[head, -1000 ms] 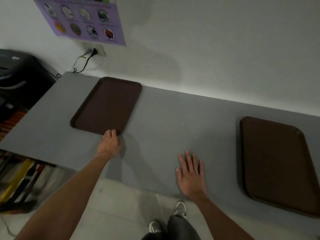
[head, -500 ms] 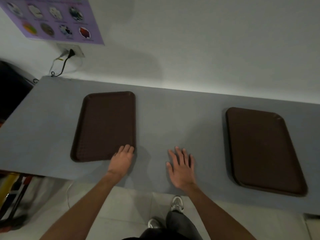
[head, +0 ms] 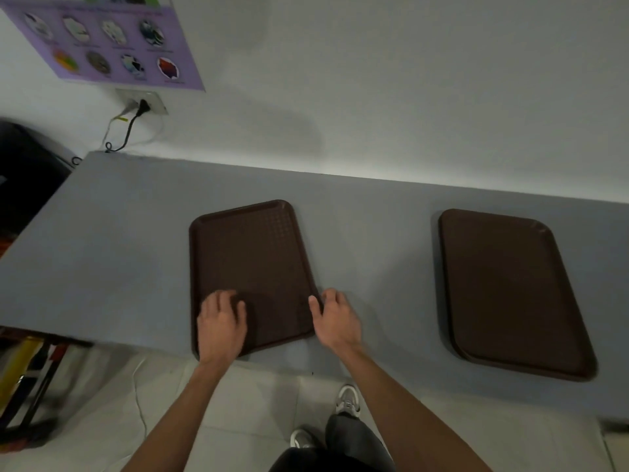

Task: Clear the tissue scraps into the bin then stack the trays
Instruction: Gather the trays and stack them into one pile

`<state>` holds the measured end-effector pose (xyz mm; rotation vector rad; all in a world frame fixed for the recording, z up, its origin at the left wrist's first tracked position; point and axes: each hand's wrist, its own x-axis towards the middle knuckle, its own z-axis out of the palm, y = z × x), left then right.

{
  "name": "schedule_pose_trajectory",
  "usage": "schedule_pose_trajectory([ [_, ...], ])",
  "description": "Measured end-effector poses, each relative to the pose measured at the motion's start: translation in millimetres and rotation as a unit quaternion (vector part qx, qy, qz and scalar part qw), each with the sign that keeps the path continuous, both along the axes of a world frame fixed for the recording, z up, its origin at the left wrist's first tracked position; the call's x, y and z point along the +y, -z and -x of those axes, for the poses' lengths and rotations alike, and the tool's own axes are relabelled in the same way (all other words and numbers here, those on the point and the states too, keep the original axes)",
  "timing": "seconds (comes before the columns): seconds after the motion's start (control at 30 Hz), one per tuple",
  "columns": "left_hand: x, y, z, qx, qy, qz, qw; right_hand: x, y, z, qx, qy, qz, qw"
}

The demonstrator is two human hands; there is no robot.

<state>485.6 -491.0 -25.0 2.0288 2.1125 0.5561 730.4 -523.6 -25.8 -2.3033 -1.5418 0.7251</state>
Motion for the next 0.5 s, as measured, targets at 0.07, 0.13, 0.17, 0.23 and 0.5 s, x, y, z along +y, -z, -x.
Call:
schedule_pose_trajectory([
  [0.07, 8.4, 9.8, 27.6, -0.008, -0.086, 0.033, 0.996, 2.9, 0.4, 7.2, -0.019, -0.018, -0.001, 1.000],
  [0.13, 9.8, 20.6, 47.4, -0.014, -0.129, 0.080, 0.988, 5.6, 2.8, 12.6, -0.025, -0.037, 0.007, 0.999],
  [0.17, 7.5, 23.3, 52.9, -0.020, -0.141, 0.100, 0.985, 6.3, 3.8, 14.3, -0.024, -0.042, 0.014, 0.999],
  [0.23, -0.2, 19.9, 55.3, -0.055, -0.148, 0.138, 0.978, 5.0, 1.3, 14.4, -0.014, -0.037, 0.021, 0.999],
  [0.5, -36.0, 1.2, 49.5, -0.088, -0.139, 0.159, 0.973, -9.1, -5.1, -41.4, -0.032, -0.048, 0.205, 0.977],
])
